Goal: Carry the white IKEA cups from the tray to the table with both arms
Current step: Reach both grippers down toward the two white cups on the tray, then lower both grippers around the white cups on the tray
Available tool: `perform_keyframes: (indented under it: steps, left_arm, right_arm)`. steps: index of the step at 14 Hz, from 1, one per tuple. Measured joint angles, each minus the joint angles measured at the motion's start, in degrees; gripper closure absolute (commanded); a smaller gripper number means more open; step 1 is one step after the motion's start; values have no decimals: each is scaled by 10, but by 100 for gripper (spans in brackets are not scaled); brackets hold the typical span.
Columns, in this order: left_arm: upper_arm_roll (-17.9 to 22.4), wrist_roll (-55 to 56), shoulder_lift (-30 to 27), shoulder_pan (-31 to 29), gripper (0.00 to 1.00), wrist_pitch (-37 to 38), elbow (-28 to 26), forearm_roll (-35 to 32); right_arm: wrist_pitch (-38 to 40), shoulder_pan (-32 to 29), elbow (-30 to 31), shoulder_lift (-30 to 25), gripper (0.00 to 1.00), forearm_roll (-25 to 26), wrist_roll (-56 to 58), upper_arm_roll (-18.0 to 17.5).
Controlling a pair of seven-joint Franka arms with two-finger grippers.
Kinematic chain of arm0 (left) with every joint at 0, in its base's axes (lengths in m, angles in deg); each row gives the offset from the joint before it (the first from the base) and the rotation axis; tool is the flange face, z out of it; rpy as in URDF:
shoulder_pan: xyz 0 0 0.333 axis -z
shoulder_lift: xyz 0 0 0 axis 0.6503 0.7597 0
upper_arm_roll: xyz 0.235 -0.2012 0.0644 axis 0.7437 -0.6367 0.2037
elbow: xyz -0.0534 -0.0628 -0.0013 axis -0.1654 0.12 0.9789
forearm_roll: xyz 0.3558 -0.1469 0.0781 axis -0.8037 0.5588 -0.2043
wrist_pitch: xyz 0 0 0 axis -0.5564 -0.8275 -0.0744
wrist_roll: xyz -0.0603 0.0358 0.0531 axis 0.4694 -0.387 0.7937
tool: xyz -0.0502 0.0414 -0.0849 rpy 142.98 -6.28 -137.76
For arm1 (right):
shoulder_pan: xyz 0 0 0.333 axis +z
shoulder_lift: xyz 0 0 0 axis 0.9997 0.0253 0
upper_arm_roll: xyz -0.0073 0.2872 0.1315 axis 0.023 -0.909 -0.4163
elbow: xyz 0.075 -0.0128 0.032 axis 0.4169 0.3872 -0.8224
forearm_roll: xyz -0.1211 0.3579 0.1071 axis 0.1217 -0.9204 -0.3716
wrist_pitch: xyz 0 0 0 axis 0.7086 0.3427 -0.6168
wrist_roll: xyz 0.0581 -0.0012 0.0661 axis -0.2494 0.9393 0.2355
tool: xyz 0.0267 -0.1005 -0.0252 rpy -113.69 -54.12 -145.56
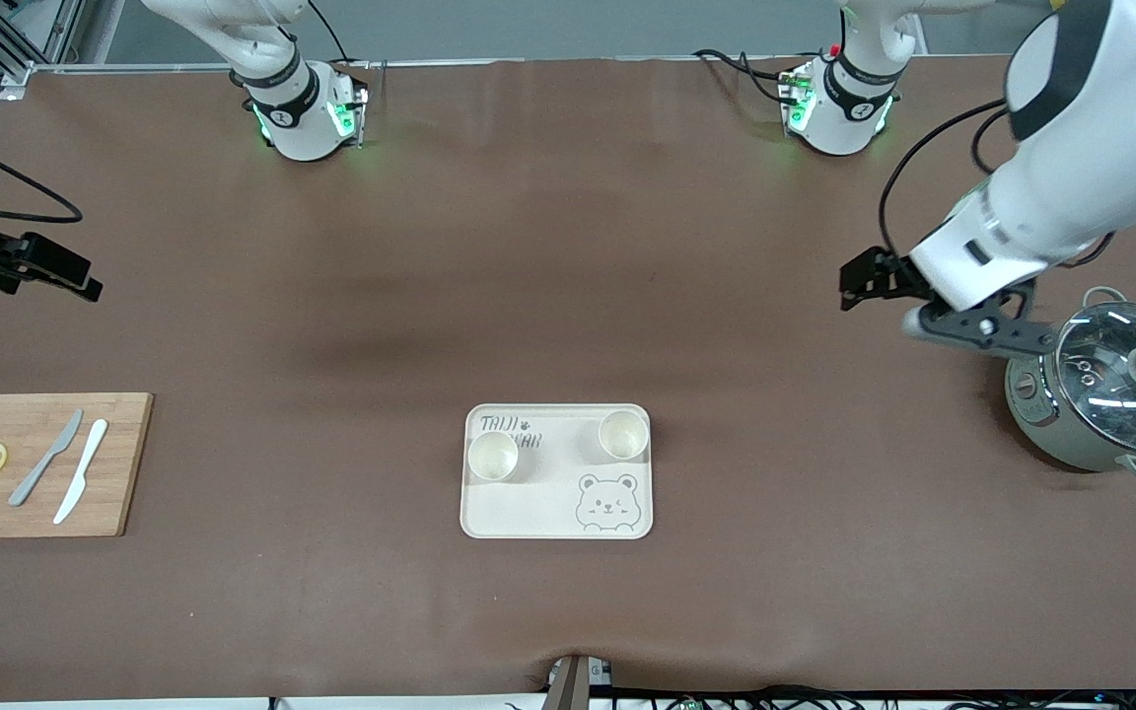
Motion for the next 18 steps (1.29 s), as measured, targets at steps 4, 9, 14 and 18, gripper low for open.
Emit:
perform_keyframes:
  steps: [4,9,14,18]
  left_arm:
    - [3,104,131,95,0,-15,101,-19]
    - [78,168,262,227,0,-135,136,-42]
    - [116,183,320,276,0,-195,144,-42]
    - [120,179,340,273,0,-227,145,-43]
  right_arm:
    - [-42,13,2,27,0,-24,-28,-5]
    - [-128,65,2,86,0,-34,-132,-7]
    - [-210,103,-7,159,0,-51,-220,-8]
    - [-265,146,-11,203,0,-51,-275,-9]
